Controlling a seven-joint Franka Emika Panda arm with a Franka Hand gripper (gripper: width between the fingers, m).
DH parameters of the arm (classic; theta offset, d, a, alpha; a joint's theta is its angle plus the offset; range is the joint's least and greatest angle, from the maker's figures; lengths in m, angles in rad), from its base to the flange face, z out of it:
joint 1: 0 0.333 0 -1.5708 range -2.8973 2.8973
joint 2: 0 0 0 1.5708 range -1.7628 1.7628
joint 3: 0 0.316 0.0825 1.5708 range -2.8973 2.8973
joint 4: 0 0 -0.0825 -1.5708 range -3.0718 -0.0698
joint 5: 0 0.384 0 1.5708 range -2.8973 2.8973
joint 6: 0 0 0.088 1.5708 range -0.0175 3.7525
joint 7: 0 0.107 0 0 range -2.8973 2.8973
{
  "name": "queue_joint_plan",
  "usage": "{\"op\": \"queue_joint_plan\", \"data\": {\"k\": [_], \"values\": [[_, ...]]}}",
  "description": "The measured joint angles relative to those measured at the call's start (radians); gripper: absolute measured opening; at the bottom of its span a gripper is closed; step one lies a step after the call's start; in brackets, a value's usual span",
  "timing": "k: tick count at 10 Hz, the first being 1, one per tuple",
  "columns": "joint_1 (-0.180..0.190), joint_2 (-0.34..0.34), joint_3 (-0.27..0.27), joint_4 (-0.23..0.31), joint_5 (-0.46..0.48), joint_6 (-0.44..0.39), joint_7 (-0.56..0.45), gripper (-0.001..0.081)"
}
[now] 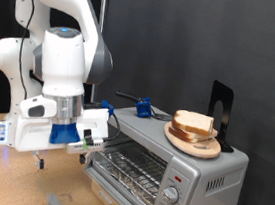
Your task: Make a piece of toast with the oven
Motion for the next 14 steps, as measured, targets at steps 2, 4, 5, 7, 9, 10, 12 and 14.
{"op": "queue_joint_plan", "data": {"k": [2,4,5,7,9,10,12,14], "values": [[-0.01,-0.001,-0.015,-0.036,-0.101,-0.002,-0.03,0.0809],[-0.025,-0.001,-0.034,-0.072,-0.132,0.02,-0.036,0.0809],[-0.032,-0.002,-0.039,-0.08,-0.132,0.033,-0.043,0.0809],[-0.032,-0.008,-0.025,-0.078,-0.023,0.016,-0.141,0.0809],[-0.031,-0.071,-0.007,-0.057,0.292,-0.121,-0.485,0.0809],[-0.032,-0.115,-0.014,-0.051,0.392,-0.201,-0.603,0.0809],[-0.035,-0.202,-0.038,-0.047,0.484,-0.313,-0.688,0.0809],[-0.043,-0.282,-0.056,-0.049,0.506,-0.347,-0.682,0.0809]]}}
